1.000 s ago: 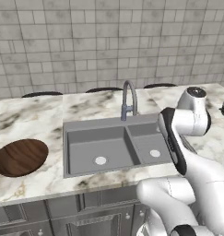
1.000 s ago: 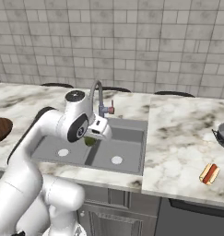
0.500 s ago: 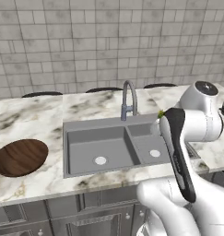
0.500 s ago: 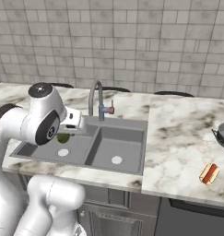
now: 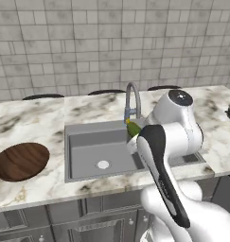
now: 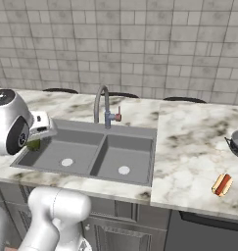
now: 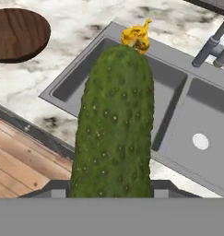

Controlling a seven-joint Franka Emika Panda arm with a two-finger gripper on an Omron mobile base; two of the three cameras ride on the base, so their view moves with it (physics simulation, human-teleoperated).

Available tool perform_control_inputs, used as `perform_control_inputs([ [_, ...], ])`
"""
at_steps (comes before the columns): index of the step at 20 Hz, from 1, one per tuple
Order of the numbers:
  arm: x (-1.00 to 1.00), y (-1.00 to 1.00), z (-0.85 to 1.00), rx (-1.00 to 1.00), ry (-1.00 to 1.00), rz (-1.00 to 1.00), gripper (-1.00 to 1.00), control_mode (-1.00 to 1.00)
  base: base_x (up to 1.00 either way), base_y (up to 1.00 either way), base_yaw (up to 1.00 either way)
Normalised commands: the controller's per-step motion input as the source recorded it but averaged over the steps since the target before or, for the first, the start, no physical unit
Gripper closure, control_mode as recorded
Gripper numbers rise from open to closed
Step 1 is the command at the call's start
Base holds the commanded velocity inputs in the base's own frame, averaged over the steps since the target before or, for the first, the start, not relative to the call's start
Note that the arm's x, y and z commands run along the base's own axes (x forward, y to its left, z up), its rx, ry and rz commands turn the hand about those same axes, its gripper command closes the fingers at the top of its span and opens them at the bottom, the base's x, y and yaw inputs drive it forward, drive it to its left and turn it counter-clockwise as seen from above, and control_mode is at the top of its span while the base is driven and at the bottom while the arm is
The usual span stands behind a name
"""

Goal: Pick the cucumber from the sink and place it in the bowl. Then pick the bowl and place it in the microwave. Then close the microwave door and press the start button.

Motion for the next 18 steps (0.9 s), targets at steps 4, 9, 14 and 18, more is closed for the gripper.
perform_control_inputs([
  [4, 0.46, 1.00, 0.00, 0.00, 0.00, 0.32, 1.00, -1.00, 0.00, 0.00, 0.00],
  [9, 0.54, 1.00, -0.04, -0.03, 0.00, 0.31, 1.00, -1.00, 0.00, 0.00, 0.00],
  [14, 0.54, 1.00, -0.19, -0.04, 0.00, 0.27, 1.00, -1.00, 0.00, 0.00, 0.00],
  [18, 0.36, 1.00, -0.18, -0.08, 0.01, 0.15, 1.00, -1.00, 0.00, 0.00, 0.00],
])
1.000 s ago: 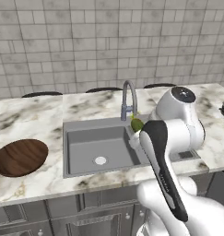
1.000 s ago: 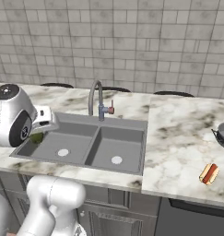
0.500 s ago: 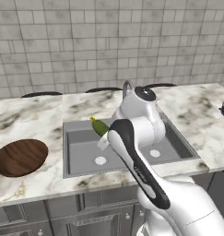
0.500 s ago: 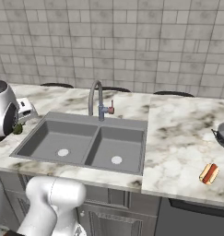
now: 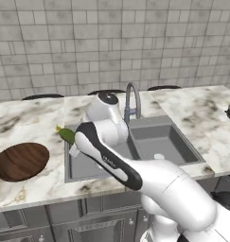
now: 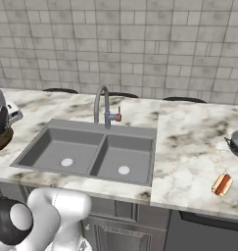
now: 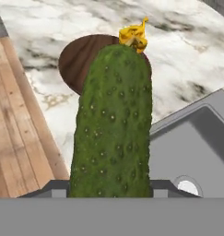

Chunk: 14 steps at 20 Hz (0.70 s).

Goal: Pick the cucumber from the sink and place it in the bowl. Then pick the bowl and place it in the microwave. Then close the microwave door and press the start button.

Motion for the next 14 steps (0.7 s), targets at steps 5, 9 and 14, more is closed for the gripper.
perform_control_inputs([
  [5, 0.31, 0.84, -0.08, -0.14, 0.15, 0.06, 1.00, -1.00, 0.00, 0.00, 0.00],
  [9, 0.14, 0.49, -0.20, -0.11, 0.15, 0.01, 1.00, -1.00, 0.00, 0.00, 0.00],
  [14, 0.26, 0.37, -0.44, -0.05, 0.02, 0.03, 1.00, -1.00, 0.00, 0.00, 0.00],
])
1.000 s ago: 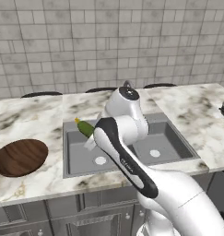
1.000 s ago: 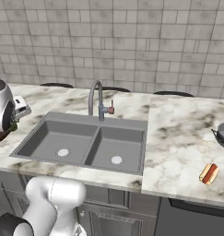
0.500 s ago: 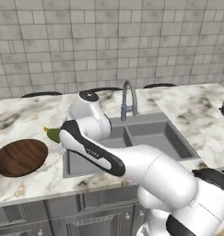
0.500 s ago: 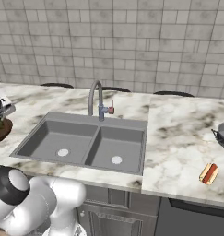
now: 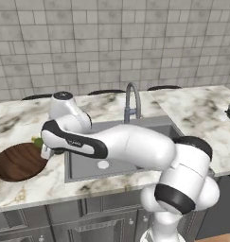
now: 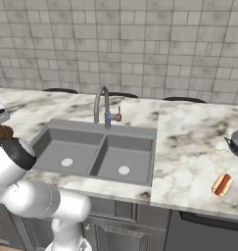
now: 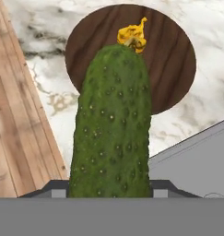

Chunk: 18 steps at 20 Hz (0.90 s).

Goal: Pick the cucumber from the sink and place it in the bowl. Then pick the bowl and place it in the microwave. Then close the microwave door and press the start button.

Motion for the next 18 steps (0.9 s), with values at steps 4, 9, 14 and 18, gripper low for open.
perform_control_inputs([
  [4, 0.28, 0.30, -0.47, -0.01, 0.00, 0.07, 1.00, -1.00, 0.00, 0.00, 0.00],
  [9, 0.26, 0.29, -0.36, 0.00, 0.00, 0.07, 1.00, -1.00, 0.00, 0.00, 0.00],
  [14, 0.26, 0.38, -0.35, -0.01, 0.00, 0.07, 1.00, -1.00, 0.00, 0.00, 0.00],
  [18, 0.32, 0.35, -0.38, -0.01, 0.00, 0.07, 1.00, -1.00, 0.00, 0.00, 0.00],
])
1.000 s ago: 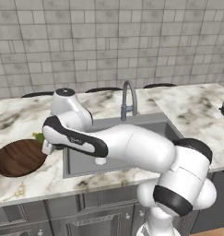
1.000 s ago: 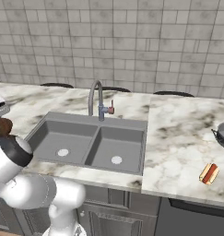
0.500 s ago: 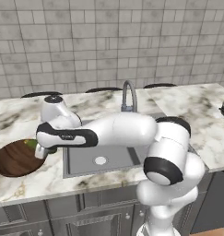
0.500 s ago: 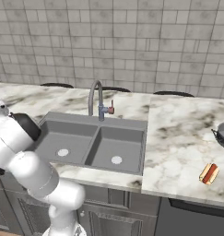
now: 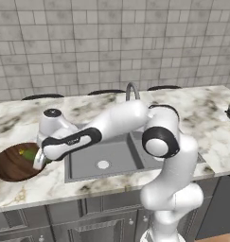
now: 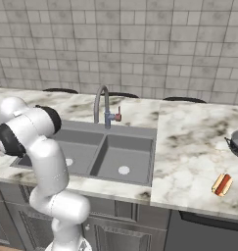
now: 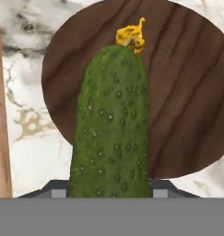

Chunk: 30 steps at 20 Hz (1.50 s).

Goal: Pick the cucumber from the sink and place it in the bowl. Then pick the bowl and place it in the microwave. Then close the microwave door and press the start button.

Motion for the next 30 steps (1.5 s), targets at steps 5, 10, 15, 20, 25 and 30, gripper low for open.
perform_control_inputs([
  [5, 0.31, 0.40, -0.08, -0.02, 0.00, 0.02, 1.00, -1.00, 0.00, 0.00, 0.00],
  [10, 0.21, 0.40, -0.05, -0.02, 0.02, 0.01, 1.00, -1.00, 0.00, 0.00, 0.00],
  [15, 0.20, 0.25, -0.31, -0.01, 0.06, 0.02, 1.00, -1.00, 0.00, 0.00, 0.00],
  [20, 0.28, 0.02, -0.15, 0.00, 0.03, 0.01, -1.00, -1.00, 0.00, 0.00, 0.00],
  [25, 0.20, 0.00, -0.06, 0.00, 0.01, 0.01, -1.00, -1.00, 0.00, 0.00, 0.00],
  [30, -0.12, -0.09, 0.16, 0.01, 0.00, -0.01, -1.00, -1.00, 0.00, 0.00, 0.00],
])
